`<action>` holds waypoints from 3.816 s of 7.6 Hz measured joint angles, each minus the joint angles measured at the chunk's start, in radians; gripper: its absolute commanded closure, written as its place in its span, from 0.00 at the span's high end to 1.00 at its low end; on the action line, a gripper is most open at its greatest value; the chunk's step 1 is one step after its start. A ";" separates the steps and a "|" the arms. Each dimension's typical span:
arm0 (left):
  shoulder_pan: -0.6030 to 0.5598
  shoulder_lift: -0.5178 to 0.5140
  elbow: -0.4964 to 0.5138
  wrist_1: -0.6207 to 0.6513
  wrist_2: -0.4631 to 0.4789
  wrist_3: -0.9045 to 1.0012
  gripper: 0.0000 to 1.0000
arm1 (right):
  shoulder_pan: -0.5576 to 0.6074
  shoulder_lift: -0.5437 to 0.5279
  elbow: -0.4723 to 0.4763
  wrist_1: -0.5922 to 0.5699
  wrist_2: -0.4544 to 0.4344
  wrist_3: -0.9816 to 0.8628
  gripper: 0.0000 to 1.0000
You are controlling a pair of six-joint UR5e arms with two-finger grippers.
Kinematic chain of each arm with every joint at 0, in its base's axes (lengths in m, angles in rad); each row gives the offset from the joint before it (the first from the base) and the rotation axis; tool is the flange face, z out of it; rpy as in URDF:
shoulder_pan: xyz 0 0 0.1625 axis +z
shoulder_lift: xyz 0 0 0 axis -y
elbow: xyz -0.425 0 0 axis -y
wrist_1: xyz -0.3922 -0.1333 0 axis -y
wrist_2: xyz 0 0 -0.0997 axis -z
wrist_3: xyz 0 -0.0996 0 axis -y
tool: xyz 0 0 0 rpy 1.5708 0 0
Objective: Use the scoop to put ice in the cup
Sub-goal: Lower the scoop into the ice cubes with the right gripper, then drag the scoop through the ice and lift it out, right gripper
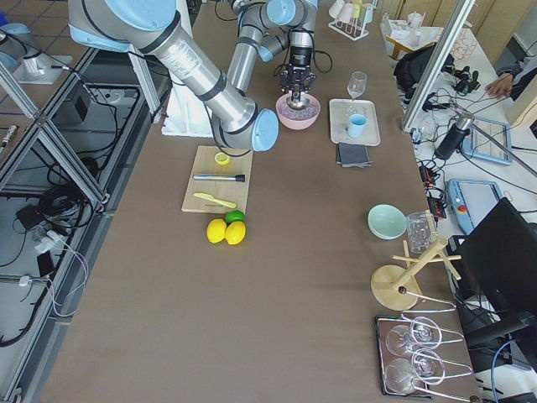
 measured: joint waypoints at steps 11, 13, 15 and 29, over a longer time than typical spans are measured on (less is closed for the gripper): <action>-0.002 0.006 -0.003 -0.002 0.000 0.000 0.99 | -0.094 0.079 -0.204 0.050 -0.092 0.069 0.00; -0.003 0.006 -0.003 -0.003 0.000 0.000 0.99 | -0.113 0.076 -0.202 0.102 -0.085 0.098 0.00; -0.003 0.020 -0.003 -0.024 0.000 0.000 0.99 | -0.120 0.045 -0.156 0.133 -0.081 0.105 0.00; -0.016 0.103 -0.005 -0.132 -0.008 -0.001 0.99 | -0.119 -0.331 0.076 0.657 0.041 0.172 0.00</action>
